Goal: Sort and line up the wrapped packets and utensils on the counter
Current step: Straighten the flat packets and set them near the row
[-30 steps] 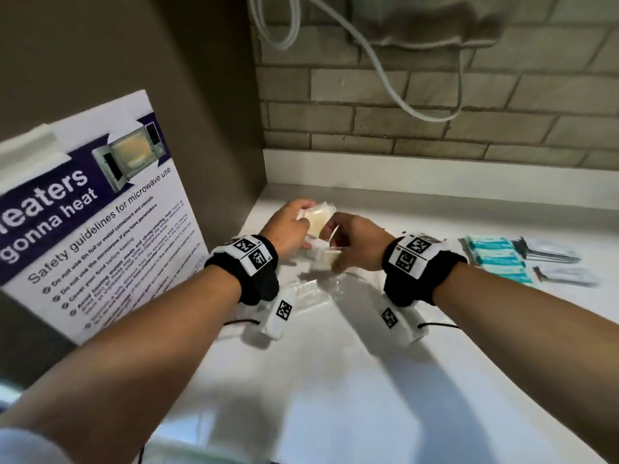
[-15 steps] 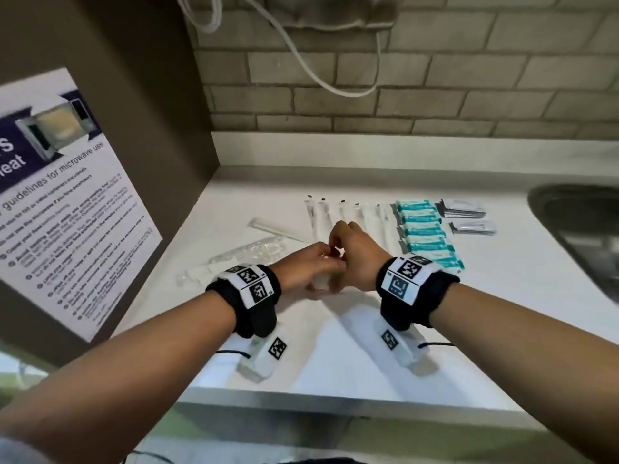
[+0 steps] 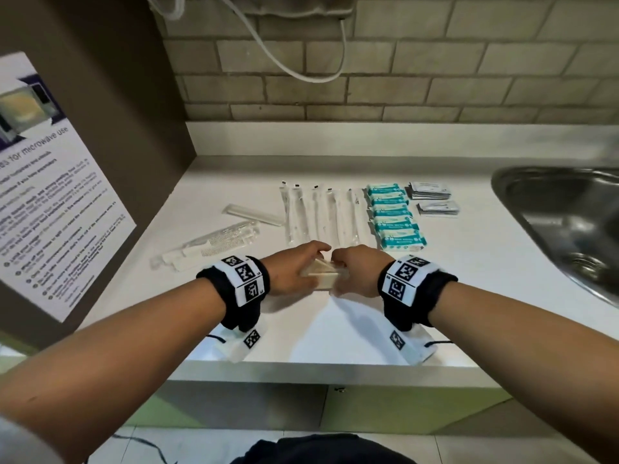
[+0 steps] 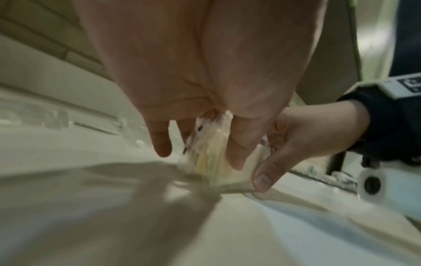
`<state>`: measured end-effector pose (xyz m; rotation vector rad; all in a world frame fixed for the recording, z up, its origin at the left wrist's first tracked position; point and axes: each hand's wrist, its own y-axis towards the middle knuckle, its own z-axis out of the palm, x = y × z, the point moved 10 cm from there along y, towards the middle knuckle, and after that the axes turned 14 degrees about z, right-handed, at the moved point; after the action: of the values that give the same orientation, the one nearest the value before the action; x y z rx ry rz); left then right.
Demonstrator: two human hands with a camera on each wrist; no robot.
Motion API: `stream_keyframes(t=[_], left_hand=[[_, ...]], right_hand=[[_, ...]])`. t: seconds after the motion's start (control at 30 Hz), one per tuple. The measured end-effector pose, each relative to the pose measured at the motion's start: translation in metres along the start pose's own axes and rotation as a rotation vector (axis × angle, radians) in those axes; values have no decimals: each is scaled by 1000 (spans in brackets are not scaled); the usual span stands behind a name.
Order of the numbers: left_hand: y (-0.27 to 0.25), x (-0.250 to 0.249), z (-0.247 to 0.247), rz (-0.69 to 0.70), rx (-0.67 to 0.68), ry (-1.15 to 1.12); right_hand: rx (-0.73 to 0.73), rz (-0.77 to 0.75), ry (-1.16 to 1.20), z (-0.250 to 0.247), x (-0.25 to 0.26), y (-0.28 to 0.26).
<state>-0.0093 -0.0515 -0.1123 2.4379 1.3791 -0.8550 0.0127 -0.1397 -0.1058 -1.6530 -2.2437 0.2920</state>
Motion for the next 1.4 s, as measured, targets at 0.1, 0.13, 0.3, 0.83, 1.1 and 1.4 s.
stream_keyframes(t=[0.1,0.13,0.3,0.83,1.1,1.4], left_hand=[[-4,6,-2,-61,89,240],[-6,9,-3,-101,111,278],[-4,8,4,-167,131,254],[4,9,10,-247,101,195],[4,4,15,-232,91,215],[1,6,12,-194,107,137]], right_hand=[[-22,-13,1,2,1,0],[-20,-14,-6,3,1,1],[15,-24,-2,9,6,8],[72,-33,18,10,14,14],[63,-50,-6,12,13,12],[88,-77,91,8,14,11]])
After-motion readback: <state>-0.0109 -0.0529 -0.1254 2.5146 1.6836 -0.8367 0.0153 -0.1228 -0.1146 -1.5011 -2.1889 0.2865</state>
